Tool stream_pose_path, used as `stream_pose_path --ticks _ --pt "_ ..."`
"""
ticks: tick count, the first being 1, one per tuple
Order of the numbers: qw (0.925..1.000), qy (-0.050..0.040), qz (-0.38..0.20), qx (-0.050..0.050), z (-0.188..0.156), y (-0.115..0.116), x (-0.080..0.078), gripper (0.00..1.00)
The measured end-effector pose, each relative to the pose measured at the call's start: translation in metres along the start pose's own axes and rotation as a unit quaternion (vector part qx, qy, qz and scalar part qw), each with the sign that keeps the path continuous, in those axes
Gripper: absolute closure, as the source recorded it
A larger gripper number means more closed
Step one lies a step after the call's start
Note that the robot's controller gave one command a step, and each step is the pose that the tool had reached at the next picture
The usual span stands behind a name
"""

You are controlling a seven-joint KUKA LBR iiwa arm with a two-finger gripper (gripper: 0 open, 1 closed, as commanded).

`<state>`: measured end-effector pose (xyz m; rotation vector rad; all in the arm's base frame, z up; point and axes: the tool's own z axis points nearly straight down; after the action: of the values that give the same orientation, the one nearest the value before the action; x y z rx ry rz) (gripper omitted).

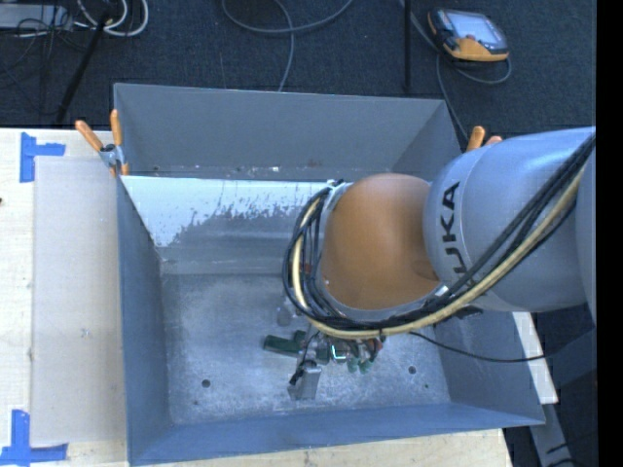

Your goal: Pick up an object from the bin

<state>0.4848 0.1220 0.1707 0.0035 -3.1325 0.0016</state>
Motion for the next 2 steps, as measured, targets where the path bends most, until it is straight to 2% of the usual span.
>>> stream_pose_path --ticks 1,2 --pt "0.9992 -0.0013 0.04 0.001 0.1052 -0.0697 -0.0451 0.0" --pt "0.9991 -0.0037 0.041 -0.001 0.1056 -0.069 -0.045 0.0"
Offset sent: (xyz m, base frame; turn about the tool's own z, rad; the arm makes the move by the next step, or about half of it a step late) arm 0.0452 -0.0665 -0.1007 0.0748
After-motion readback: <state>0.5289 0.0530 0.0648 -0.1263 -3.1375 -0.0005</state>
